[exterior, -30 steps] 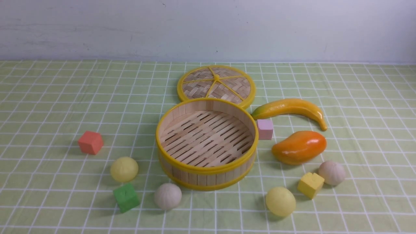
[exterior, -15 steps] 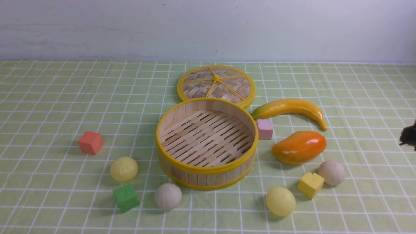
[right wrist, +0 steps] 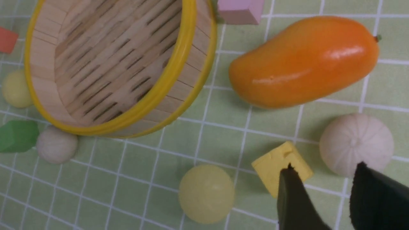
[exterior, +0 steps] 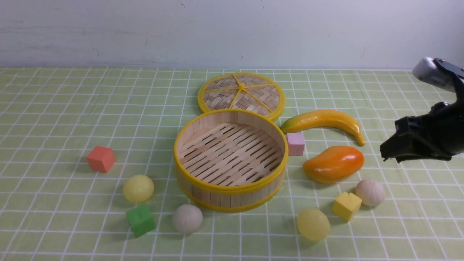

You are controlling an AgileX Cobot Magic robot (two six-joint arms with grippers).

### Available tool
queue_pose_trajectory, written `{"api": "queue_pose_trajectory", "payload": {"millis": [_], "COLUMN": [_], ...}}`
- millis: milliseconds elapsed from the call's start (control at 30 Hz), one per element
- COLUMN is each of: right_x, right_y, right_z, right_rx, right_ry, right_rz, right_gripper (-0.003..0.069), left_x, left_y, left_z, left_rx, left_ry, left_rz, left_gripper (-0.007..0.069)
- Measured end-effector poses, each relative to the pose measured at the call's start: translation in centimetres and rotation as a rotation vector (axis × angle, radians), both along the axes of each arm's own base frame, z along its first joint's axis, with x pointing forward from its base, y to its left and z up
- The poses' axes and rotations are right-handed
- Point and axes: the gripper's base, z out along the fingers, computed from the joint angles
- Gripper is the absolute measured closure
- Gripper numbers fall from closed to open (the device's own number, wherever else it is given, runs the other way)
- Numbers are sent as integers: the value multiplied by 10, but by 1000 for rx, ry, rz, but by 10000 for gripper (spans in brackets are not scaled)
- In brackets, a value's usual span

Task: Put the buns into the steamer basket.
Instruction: Use the right arm to grab a steamed stuffed bun

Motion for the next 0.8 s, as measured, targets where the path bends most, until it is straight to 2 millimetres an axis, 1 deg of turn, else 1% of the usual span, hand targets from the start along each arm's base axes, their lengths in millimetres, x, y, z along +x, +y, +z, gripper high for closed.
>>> {"api": "queue_pose_trajectory", "payload": {"millis": [67,167,200,233,300,367,467,800], "right_x": [3,8,10,10,16,20,29,38], "right_y": [7,24,28,28,31,31,32,37], "right_z": [-3,-14,-17,-17,-24,-28,-40,-74], "right_rx": [-67,-235,-269,-265,-327,-341,-342,-303], "right_ry": [33,86,89,90,78,66,61,160], "right_rz": [15,17,9,1,-15,-25,-40,-51], "right_gripper": [379,370,370,370,368,368,368,368], "left_x": [0,0,0,0,0,0,0,0], "left_y": [0,0,0,0,0,0,0,0], "left_z": [0,0,0,0,0,0,0,0], "left_rx": [0,0,0,0,0,0,0,0], "left_ry": [0,0,0,0,0,0,0,0], "left_rz": [0,0,0,0,0,0,0,0], "left_gripper": [386,386,386,386,386,386,386,386]}}
